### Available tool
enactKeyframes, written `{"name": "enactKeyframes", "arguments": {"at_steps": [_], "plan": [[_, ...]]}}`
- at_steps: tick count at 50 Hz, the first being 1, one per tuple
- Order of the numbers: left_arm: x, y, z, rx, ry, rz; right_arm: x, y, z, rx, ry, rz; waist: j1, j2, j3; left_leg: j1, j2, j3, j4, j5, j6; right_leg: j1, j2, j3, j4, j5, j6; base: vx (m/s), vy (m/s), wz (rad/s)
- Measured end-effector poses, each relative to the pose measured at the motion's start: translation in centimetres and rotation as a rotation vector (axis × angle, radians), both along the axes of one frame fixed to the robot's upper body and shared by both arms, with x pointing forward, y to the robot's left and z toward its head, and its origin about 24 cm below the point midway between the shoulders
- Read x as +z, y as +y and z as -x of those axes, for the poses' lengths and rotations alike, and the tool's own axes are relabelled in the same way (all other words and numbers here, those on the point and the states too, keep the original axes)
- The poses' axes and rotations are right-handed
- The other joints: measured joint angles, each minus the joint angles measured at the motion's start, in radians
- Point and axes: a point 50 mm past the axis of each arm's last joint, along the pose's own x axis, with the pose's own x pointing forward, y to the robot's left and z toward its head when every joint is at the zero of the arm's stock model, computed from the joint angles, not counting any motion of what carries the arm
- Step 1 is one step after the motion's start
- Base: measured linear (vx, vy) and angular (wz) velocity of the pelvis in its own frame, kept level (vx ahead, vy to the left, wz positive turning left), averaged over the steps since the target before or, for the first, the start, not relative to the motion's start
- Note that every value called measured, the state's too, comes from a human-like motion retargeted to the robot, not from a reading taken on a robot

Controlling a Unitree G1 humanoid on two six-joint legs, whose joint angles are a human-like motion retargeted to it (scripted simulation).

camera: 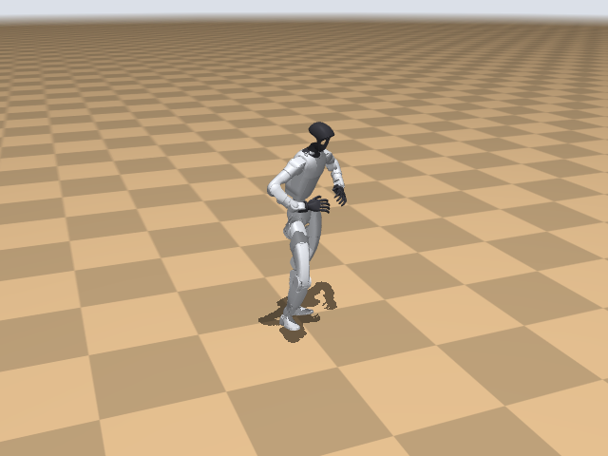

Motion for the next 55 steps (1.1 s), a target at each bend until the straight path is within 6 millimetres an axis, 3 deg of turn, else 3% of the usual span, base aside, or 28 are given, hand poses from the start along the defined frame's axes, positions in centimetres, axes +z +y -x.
{"name": "enactKeyframes", "arguments": {"at_steps": [5, 22, 29, 35, 46, 55], "plan": [[-0.2, 0.1, 0.2, 0.024, -0.022, 0.020, -0.4, 0.2, 0.1, 0.004, -0.020, 0.003, -0.033, -0.076, 0.000, -0.003, -0.051, -0.017, -0.008, 0.013, 0.000, -0.055, -0.054, 0.018, 0.012, -0.021, 0.017, -0.01, -0.01, 0.29], [-0.7, -0.9, 0.6, -0.036, 0.132, 0.034, -0.7, 0.9, -0.4, 0.087, 0.019, 0.026, -0.106, -0.038, -0.089, -0.218, 0.082, 0.053, -0.001, -0.001, -0.030, -0.162, 0.305, 0.051, -0.336, 0.109, 0.057, 0.03, -0.03, -0.08], [0.2, -0.4, 0.5, -0.069, 0.147, 0.010, -0.2, 1.0, -0.5, 0.128, 0.019, 0.029, -0.101, -0.022, -0.116, -0.283, 0.108, 0.102, 0.004, -0.012, -0.033, -0.222, 0.368, 0.082, -0.371, 0.142, 0.055, 0.04, -0.02, -0.29], [0.8, 0.3, 0.2, -0.057, 0.120, -0.025, -0.5, 0.5, -0.3, 0.105, 0.070, 0.018, -0.117, -0.027, -0.138, -0.266, 0.084, 0.103, 0.004, -0.027, -0.022, -0.264, 0.345, 0.140, -0.285, 0.131, 0.066, -0.01, 0.07, -0.09], [-0.6, 0.8, 0.6, -0.030, 0.127, -0.094, -1.6, 0.5, 0.4, 0.035, 0.192, -0.049, -0.120, -0.065, -0.154, -0.141, 0.003, 0.092, -0.001, -0.029, 0.009, -0.266, 0.172, 0.152, -0.176, 0.109, 0.069, -0.04, 0.12, -0.10], [-0.2, 0.5, 0.8, -0.041, 0.047, -0.097, -2.0, 0.0, 0.5, -0.002, 0.222, -0.046, -0.077, -0.114, -0.159, -0.071, -0.031, 0.093, -0.006, -0.021, 0.021, -0.233, 0.091, 0.104, -0.199, 0.141, 0.101, -0.04, 0.06, -0.05]]}}
